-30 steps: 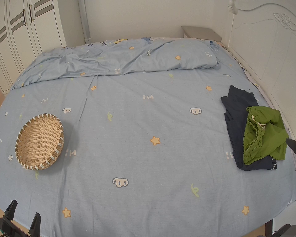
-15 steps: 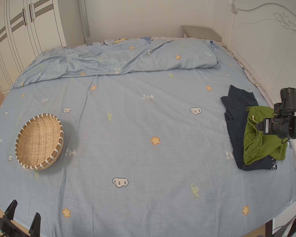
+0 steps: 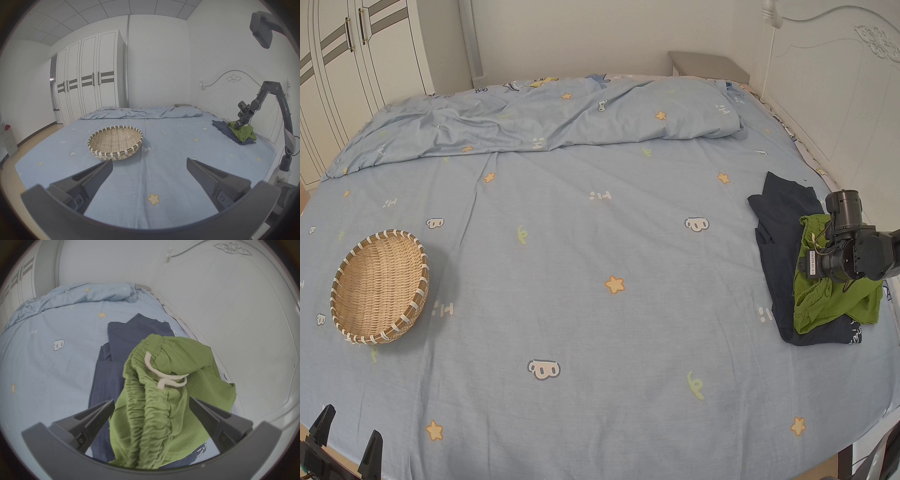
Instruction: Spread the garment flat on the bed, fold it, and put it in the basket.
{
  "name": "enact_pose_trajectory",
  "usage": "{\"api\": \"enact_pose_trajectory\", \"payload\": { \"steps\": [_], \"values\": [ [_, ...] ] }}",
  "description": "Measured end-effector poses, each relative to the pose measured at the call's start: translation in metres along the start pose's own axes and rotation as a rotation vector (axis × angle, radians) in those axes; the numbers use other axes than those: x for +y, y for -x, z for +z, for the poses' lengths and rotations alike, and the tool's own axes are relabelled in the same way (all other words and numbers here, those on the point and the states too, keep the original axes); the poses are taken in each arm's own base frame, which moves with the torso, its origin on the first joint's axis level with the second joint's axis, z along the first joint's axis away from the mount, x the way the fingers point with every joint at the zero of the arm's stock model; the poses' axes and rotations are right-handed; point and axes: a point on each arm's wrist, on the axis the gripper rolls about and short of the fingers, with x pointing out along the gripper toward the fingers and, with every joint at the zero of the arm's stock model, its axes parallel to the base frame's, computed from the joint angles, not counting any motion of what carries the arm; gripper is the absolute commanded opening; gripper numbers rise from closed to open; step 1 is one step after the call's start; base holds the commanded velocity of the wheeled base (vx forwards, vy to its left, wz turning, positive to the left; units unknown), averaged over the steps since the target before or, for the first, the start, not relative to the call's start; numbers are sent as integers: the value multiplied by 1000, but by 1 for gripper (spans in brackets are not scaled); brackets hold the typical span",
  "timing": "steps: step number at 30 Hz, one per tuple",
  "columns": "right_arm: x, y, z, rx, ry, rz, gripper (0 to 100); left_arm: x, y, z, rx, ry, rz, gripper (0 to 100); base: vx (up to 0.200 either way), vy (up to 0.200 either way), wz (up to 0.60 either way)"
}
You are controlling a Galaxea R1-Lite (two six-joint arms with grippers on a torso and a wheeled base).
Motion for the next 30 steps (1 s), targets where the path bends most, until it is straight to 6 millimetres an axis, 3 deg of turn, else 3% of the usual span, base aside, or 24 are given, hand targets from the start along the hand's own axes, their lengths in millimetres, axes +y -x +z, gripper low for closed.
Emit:
{"api": "enact_pose_trajectory", "payload": {
  "steps": [8,18,24,30],
  "values": [
    [1,-7,2,2,-5,-6,0,0,0,0,0,0,0,100,0,0,0],
    [5,0,13,-18,0,14,0,0,0,0,0,0,0,100,0,0,0],
    [16,27,27,-17,37,65,0,0,0,0,0,0,0,100,0,0,0],
    [37,71,42,-28,-4,212,0,0,0,0,0,0,0,100,0,0,0]
  ]
}}
